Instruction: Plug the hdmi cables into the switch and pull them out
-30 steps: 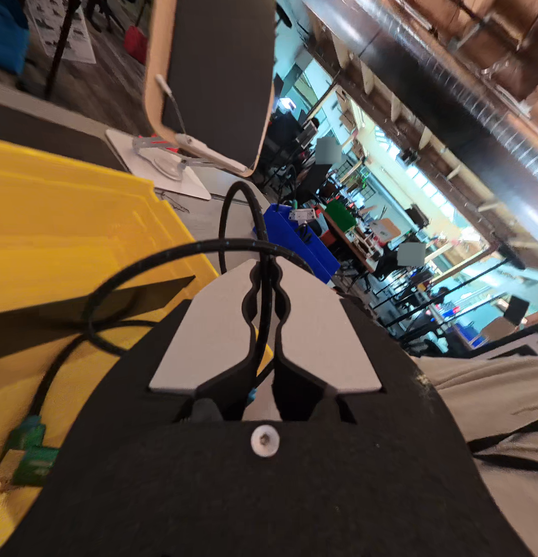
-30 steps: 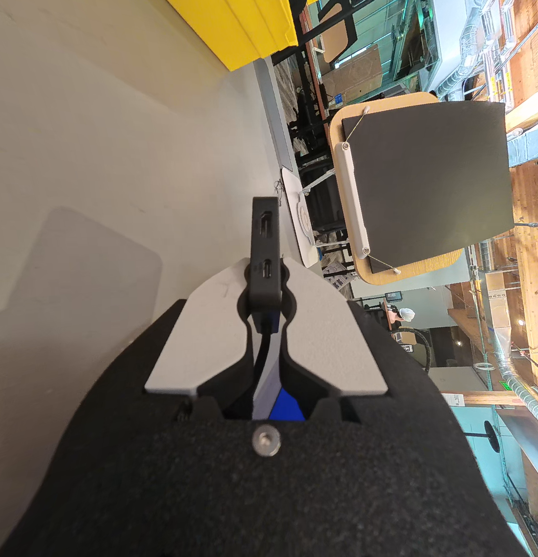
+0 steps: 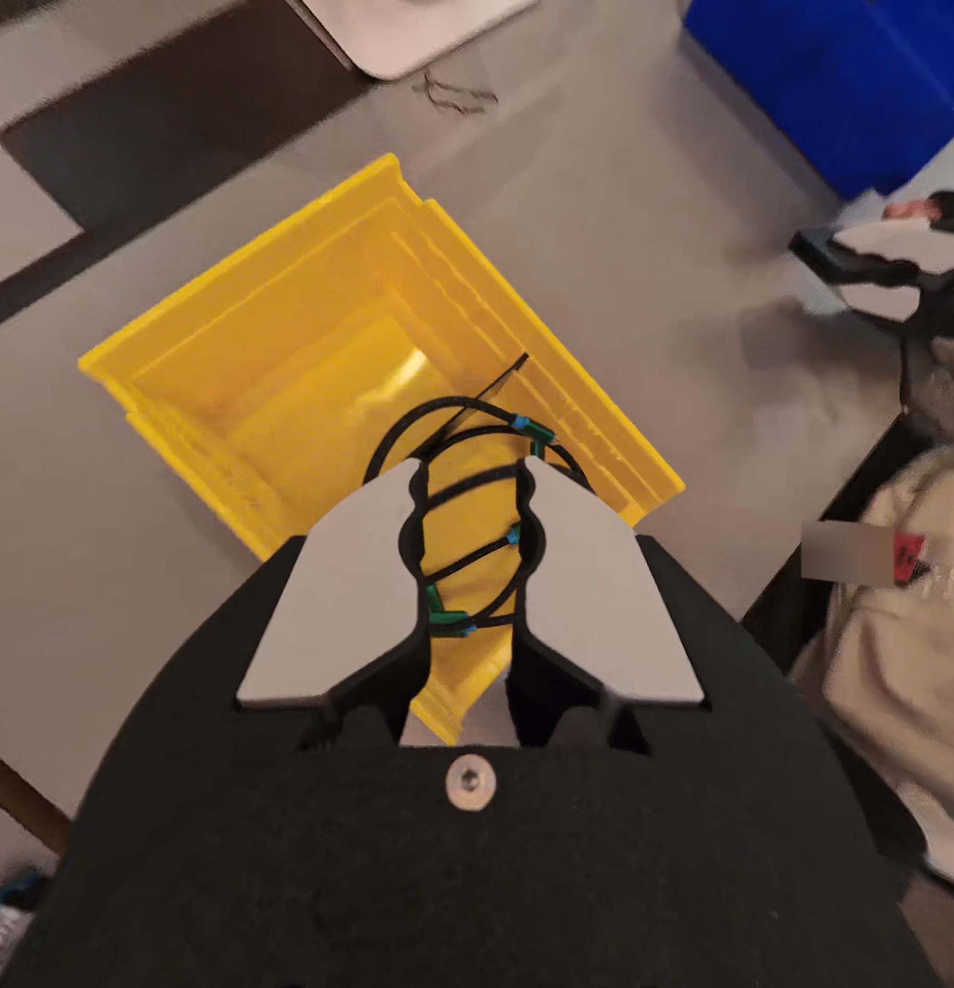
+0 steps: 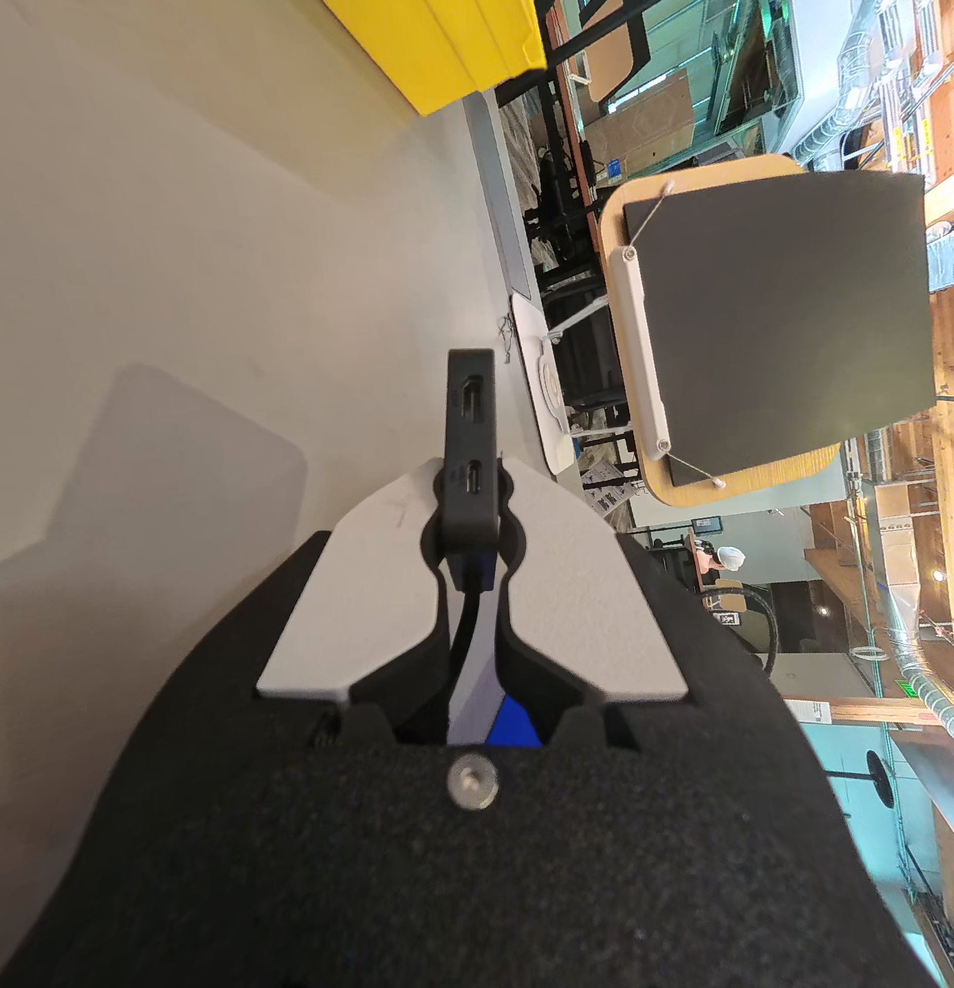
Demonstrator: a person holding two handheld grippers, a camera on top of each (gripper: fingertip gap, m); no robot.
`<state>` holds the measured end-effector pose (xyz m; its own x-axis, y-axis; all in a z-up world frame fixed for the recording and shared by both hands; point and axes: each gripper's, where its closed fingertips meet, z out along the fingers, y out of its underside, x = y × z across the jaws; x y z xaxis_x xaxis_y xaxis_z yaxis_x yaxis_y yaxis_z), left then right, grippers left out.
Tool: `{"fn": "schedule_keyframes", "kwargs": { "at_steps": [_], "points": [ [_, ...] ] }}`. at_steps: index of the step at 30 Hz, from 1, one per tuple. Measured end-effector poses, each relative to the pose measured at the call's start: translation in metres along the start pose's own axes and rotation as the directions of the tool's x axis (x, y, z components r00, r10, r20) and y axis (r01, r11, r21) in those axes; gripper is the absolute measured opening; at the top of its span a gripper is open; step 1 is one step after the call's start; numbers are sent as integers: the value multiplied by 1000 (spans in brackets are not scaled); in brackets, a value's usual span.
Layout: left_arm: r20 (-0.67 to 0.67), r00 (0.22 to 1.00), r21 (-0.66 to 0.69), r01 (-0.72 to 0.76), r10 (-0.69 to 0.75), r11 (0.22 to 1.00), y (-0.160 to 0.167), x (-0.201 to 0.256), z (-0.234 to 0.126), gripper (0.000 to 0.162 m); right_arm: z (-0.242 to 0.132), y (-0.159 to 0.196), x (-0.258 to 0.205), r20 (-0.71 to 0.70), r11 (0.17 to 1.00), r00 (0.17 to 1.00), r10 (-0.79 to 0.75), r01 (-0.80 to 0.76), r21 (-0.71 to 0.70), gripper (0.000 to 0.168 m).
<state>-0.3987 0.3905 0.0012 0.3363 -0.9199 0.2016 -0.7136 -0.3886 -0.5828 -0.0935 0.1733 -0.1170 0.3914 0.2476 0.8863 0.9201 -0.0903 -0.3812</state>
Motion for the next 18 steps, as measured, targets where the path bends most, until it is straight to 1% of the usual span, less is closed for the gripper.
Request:
{"fn": "schedule_keyframes", "kwargs": {
  "at_steps": [2,4,6,8,10,13,15,16,18],
  "points": [
    [-78,996,-166,-44,31,985,-2,-7,24,37,1,-1,-1,-1,1000,1000,-13,13,0,14],
    [-159,987,-335,-82,30,939,5,-10,45,38,1,-2,-1,-3,1000,1000,-20,20,-1,14],
    [-227,973,-483,-74,-43,873,17,-9,59,38,2,-1,0,-8,1000,1000,-12,12,-8,14],
    [-224,971,-583,-63,-86,810,27,-15,70,38,1,-2,1,-9,1000,1000,-4,4,-5,14],
    [-161,986,-641,-72,-43,764,32,-30,78,36,1,-2,0,-9,1000,1000,-1,1,-2,14],
    [-144,989,-663,-103,8,741,34,-35,83,35,3,2,-2,2,1000,1000,6,-6,-10,14],
    [-101,992,-676,-123,74,727,35,-44,80,35,4,5,-2,5,1000,1000,10,-10,-16,14],
    [-79,992,-674,-129,102,727,33,-48,77,37,4,6,-2,4,1000,1000,15,-15,-16,14],
    [-63,991,-646,-130,118,752,27,-52,76,38,4,7,-1,9,999,999,32,-32,-17,14]
  ]
}}
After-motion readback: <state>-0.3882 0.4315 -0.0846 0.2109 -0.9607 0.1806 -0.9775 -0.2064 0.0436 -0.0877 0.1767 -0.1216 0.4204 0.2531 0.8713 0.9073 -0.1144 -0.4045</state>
